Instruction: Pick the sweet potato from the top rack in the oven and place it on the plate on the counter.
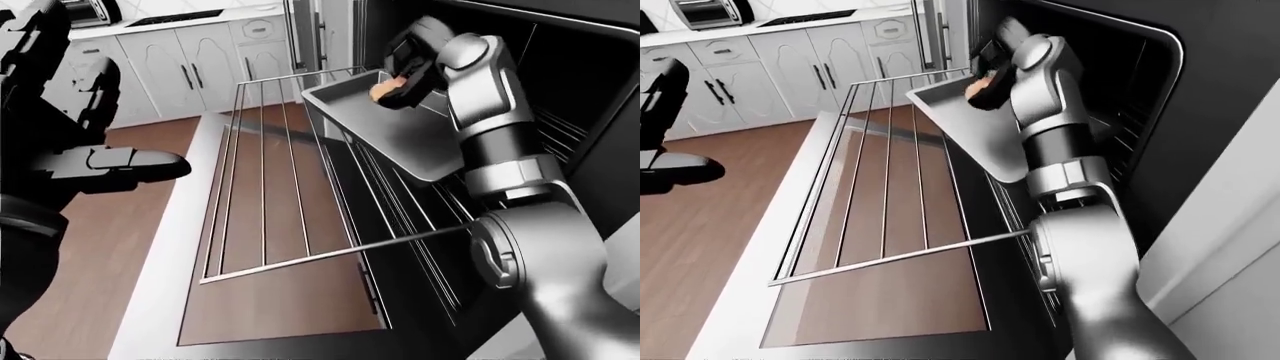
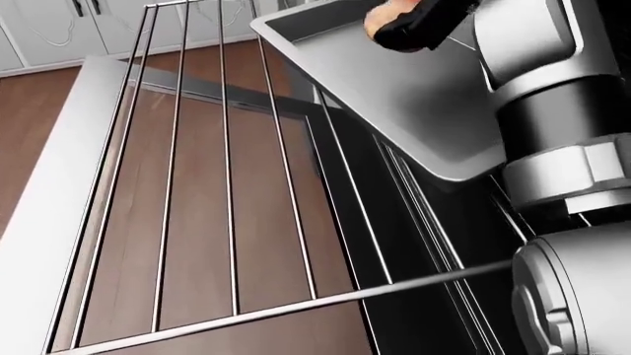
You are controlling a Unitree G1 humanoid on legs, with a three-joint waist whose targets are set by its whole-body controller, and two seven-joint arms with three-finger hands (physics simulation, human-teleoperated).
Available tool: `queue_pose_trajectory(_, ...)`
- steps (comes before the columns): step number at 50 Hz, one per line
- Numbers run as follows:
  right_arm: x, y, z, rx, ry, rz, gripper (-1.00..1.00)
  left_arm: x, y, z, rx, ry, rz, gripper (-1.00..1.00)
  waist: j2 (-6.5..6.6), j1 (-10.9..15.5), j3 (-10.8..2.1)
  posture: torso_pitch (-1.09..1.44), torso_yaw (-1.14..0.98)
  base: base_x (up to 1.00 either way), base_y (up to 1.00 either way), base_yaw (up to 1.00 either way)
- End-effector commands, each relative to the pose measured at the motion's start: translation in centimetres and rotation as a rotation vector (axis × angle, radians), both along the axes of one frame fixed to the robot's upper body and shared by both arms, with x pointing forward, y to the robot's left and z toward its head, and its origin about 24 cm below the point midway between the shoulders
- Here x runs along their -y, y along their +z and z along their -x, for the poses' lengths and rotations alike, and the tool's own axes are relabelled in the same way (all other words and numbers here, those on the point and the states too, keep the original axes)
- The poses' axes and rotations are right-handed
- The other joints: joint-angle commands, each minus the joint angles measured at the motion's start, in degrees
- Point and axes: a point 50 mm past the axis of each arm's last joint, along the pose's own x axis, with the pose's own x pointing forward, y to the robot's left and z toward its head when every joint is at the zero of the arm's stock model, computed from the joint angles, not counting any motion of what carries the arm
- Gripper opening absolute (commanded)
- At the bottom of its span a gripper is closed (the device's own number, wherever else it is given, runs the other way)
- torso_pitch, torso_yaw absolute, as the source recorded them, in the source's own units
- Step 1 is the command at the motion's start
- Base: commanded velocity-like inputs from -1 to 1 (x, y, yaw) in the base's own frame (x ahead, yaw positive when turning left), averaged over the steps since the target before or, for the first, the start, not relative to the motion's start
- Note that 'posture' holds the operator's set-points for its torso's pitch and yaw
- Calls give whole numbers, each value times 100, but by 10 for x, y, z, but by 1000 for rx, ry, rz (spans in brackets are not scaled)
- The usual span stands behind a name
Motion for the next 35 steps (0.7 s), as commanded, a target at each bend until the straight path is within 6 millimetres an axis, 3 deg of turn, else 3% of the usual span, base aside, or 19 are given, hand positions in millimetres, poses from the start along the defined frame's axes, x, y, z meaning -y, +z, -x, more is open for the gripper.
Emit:
queue_pose_trajectory(1, -8, 33, 9, 102, 30, 12, -100, -3, 13, 7, 73, 14, 3, 100, 7, -5, -134, -14, 0, 0, 0, 0)
queue_pose_trajectory(2, -9, 35, 11, 111, 37, 20, -100, -3, 14, 7, 76, 15, 4, 100, 10, 13, -183, -14, 0, -6, 3, 0)
queue_pose_trajectory(5, -14, 41, 15, 126, 54, 23, -100, -4, 16, 8, 79, 15, 4, 100, -66, 20, -138, -14, 0, -12, 7, 0)
queue_pose_trajectory(12, -19, 49, 25, 150, 78, 18, -100, -5, 26, 16, 95, 14, 10, 100, -62, 54, -217, -14, 0, -36, 12, 0)
queue_pose_trajectory(18, -24, 67, 41, 181, 91, 18, -100, -9, 35, 22, 110, 14, 13, 100, 68, 74, -110, -14, 0, -52, 19, 0)
queue_pose_trajectory(21, -28, 73, 47, 194, 103, 20, -100, -9, 39, 24, 115, 12, 14, 100, 135, 62, -214, -14, 0, -64, 24, 0)
queue_pose_trajectory(26, -31, 77, 51, 210, 111, 15, -100, -8, 42, 27, 120, 10, 11, 100, 35, 31, -201, -14, 0, -65, 27, 0)
queue_pose_trajectory(31, -41, 86, 59, 236, 155, -62, -100, -11, 44, 32, 128, 11, 14, 100, -172, -60, -49, -14, 0, -65, 40, 0)
queue_pose_trajectory(32, -43, 86, 60, 234, 166, -68, -100, -12, 44, 33, 126, 11, 14, 100, -302, -108, -2, -14, 0, -64, 67, 0)
queue_pose_trajectory(33, -45, 87, 61, 236, 172, -69, -100, -13, 45, 34, 126, 12, 14, 100, -642, -177, -79, -14, 0, -65, 76, 0)
queue_pose_trajectory(34, -47, 88, 62, 238, 178, -73, -100, -13, 45, 34, 125, 12, 16, 100, -504, -200, 43, -14, 0, -65, 77, 0)
queue_pose_trajectory(35, -49, 88, 63, 235, 188, -95, -100, -13, 44, 34, 124, 12, 15, 100, -523, -172, -111, -14, 0, -64, 84, 0)
